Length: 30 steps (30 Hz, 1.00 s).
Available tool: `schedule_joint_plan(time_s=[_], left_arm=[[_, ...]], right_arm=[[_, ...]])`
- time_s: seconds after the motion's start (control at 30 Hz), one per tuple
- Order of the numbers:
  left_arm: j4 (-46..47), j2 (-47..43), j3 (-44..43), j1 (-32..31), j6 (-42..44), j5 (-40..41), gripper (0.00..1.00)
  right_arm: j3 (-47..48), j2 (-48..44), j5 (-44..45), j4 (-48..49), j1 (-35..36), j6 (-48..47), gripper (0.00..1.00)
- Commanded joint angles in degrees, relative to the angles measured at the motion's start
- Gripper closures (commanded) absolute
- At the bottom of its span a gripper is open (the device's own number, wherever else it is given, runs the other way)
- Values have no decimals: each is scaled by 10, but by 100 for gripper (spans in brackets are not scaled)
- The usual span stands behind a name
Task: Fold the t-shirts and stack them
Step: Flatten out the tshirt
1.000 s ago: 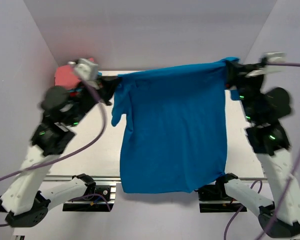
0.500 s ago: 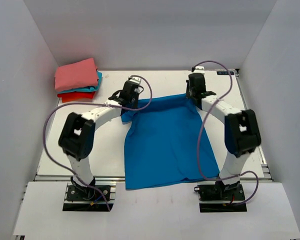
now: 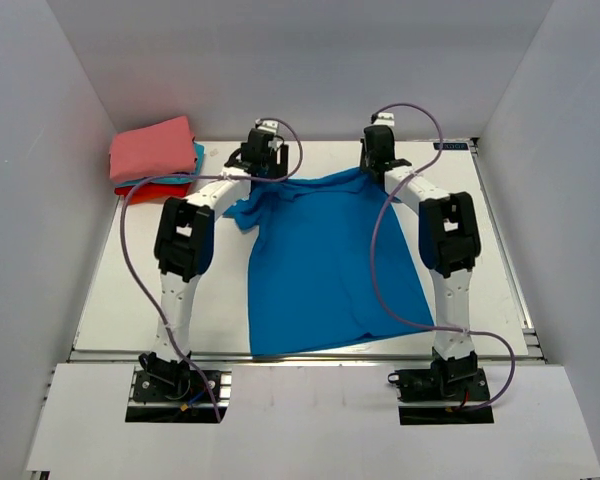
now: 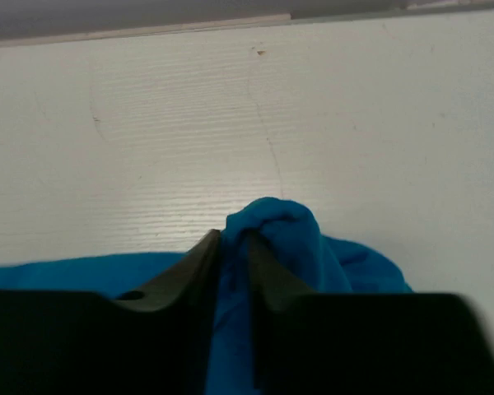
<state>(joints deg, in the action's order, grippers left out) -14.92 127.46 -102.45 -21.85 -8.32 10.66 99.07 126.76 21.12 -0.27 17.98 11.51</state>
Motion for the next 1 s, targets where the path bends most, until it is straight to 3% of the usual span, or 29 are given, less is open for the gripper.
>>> schedule_joint_plan(time_s=[0.0, 0.03, 0.1, 0.13, 0.23, 0.47, 0.63, 0.8, 0.97], left_arm=[[-60, 64, -112, 18, -13, 10, 0], [-72, 79, -163, 27, -20, 17, 0], [-99, 97, -204, 44, -40, 23, 0], [-99, 97, -226, 44, -40, 17, 0], [-90, 69, -198, 58, -47, -19, 0], [-54, -89, -29, 41, -22, -77, 0], [-53, -152, 96, 15, 21, -209, 0], [-96, -124, 110, -18, 21, -125, 0], [-125, -72, 92, -18, 28, -38, 0]], right_arm=[[67, 44, -5, 7, -10, -12, 70], [82, 52, -13, 4, -14, -16, 47], [139, 67, -23, -23, -17, -16, 29], [153, 66, -28, -35, -17, -23, 12], [128, 13, -52, -61, -15, -32, 10], [-118, -211, -111, -98, -15, 18, 10], [-266, -313, -162, -157, -25, 89, 10], [-416, -410, -233, -215, -11, 137, 10], [-505, -452, -294, -223, -10, 151, 10]])
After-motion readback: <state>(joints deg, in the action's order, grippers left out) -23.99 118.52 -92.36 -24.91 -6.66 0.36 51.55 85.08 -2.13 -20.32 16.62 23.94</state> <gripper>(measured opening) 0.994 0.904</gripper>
